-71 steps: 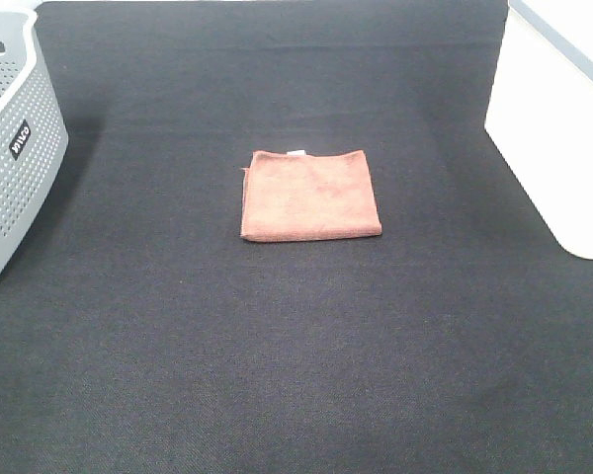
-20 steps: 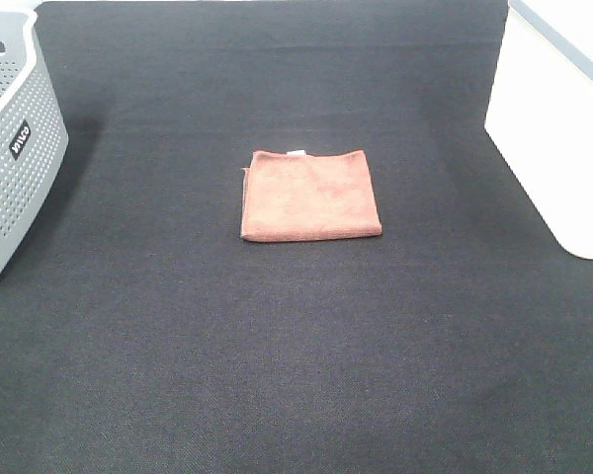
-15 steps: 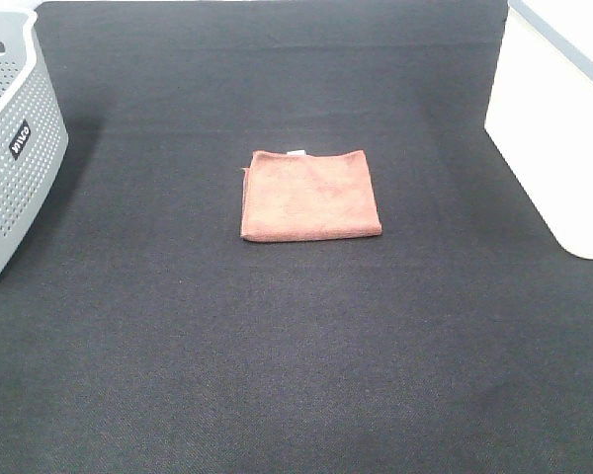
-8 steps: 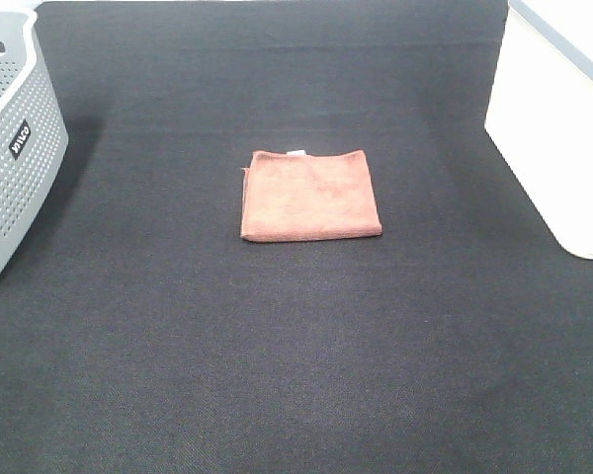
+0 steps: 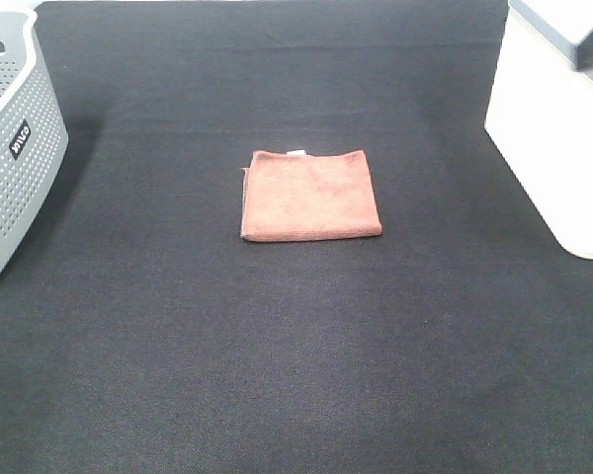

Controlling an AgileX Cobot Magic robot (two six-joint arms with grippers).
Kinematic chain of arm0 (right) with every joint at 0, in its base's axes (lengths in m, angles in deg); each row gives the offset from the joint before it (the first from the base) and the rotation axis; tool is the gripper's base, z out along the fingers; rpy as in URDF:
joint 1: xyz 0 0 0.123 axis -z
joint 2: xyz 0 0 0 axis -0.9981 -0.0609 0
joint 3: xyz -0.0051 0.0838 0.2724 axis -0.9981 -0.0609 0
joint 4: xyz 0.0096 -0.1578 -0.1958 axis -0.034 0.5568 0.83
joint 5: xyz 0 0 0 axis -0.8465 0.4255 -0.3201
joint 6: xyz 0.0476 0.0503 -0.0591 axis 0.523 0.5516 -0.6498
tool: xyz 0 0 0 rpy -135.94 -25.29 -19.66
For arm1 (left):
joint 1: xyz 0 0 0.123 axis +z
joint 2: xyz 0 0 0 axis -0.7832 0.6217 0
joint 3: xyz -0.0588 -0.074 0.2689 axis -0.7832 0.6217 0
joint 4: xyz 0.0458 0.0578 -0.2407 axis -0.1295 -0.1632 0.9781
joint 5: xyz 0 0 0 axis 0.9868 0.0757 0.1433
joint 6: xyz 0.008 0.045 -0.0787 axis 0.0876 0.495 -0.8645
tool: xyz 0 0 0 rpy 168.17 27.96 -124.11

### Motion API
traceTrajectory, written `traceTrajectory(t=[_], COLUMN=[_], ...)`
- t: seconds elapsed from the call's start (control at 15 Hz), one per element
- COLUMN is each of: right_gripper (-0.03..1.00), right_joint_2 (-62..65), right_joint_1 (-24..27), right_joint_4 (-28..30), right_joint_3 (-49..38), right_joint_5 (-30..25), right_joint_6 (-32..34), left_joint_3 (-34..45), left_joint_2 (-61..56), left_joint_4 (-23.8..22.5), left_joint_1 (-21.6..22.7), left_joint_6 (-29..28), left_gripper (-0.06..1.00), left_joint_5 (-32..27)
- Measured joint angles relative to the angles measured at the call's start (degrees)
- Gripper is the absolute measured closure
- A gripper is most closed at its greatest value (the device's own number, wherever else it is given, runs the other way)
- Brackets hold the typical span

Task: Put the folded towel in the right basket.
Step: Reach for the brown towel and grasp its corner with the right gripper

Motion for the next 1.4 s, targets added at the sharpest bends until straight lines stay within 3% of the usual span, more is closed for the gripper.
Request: traceTrajectory(t=[0.13, 0.47, 0.6, 0.93, 1.13, 1.4], right_gripper=[0.21, 0.21, 0.21, 0.21, 0.21, 0.21], right_joint_2=[-9.3, -21.9, -30.7, -45.9, -54.8, -62.9], right_joint_1=[-0.2, -8.1, -10.7, -10.6, -8.1, -6.0], right_joint_4=[-4.6, -5.7, -9.3, -12.7, -18.3, -20.2], right_joint_3=[7.2, 14.6, 19.4, 29.9, 38.8, 47.0], right_joint_5=[-2.9, -3.8, -3.8, -4.0, -9.2, -15.3], right_joint_6=[-2.9, -3.4, -3.0, -2.9, -3.2, -3.6], left_joint_3=[0.0, 0.0, 0.0, 0.0, 0.0, 0.0], left_joint_2=[0.0, 0.0, 0.0, 0.0, 0.0, 0.0], left_joint_4=[0.0, 0.0, 0.0, 0.0, 0.0, 0.0], left_joint_1=[0.0, 0.0, 0.0, 0.0, 0.0, 0.0], left_joint_6=[0.0, 0.0, 0.0, 0.0, 0.0, 0.0], left_gripper=[0.07, 0.07, 0.07, 0.07, 0.07, 0.07], left_joint_5=[0.0, 0.0, 0.0, 0.0, 0.0, 0.0])
